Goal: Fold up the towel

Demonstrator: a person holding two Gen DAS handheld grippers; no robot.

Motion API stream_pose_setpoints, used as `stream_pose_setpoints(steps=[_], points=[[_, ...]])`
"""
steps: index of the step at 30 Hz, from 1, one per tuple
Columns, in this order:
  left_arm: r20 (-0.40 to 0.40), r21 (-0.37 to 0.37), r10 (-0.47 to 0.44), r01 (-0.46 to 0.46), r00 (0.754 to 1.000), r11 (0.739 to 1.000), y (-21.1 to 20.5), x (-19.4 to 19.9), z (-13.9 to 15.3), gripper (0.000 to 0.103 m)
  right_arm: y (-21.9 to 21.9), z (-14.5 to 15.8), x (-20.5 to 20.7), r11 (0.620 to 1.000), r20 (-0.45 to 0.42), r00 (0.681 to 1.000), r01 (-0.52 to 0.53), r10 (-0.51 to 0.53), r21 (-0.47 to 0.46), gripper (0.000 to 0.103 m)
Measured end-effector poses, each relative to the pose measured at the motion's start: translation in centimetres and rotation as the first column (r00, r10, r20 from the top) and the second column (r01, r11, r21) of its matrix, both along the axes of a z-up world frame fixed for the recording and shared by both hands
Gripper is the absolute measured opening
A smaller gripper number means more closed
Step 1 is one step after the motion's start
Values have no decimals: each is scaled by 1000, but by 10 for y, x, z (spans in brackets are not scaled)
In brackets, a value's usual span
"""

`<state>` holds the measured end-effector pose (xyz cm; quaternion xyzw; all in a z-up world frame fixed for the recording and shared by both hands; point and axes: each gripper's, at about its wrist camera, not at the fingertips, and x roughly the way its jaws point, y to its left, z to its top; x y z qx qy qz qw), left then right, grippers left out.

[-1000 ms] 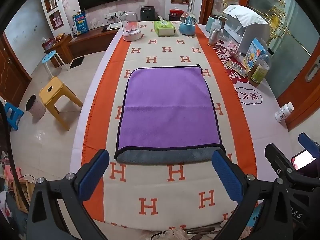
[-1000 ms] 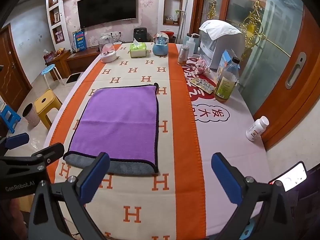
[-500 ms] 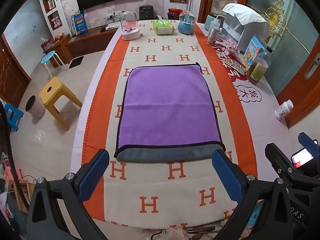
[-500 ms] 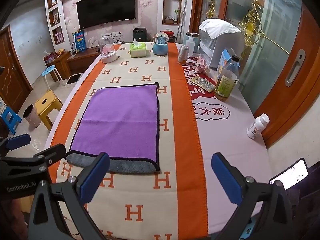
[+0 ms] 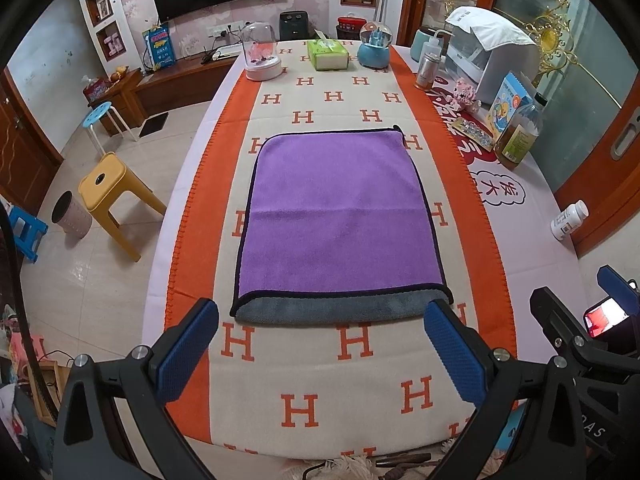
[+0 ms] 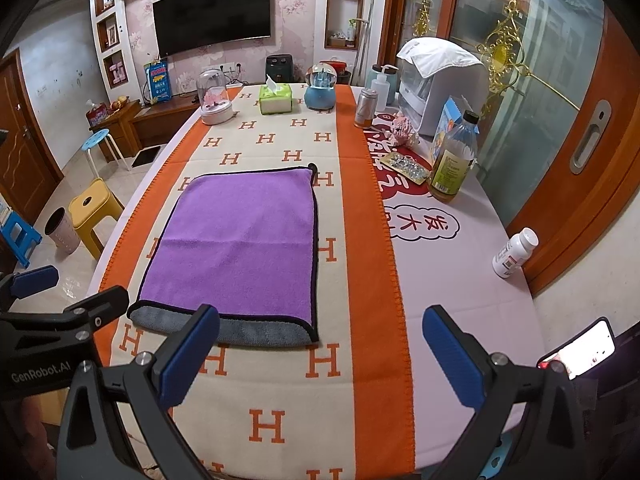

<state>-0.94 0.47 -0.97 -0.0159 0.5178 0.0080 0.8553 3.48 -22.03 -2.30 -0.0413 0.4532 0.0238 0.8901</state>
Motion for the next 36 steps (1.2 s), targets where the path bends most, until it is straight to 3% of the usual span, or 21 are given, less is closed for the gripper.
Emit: stream_pose_setpoints(steps=[23, 36], points=[[-9, 0, 0, 0, 1000, 1000, 3, 3, -1, 102, 6, -9, 7, 1000, -24, 999, -21, 21, 8, 92], [-4, 4, 7, -7, 1000, 1000, 8, 7, -3, 102, 6, -10, 11, 1000, -23, 1000, -18, 18, 0, 92]])
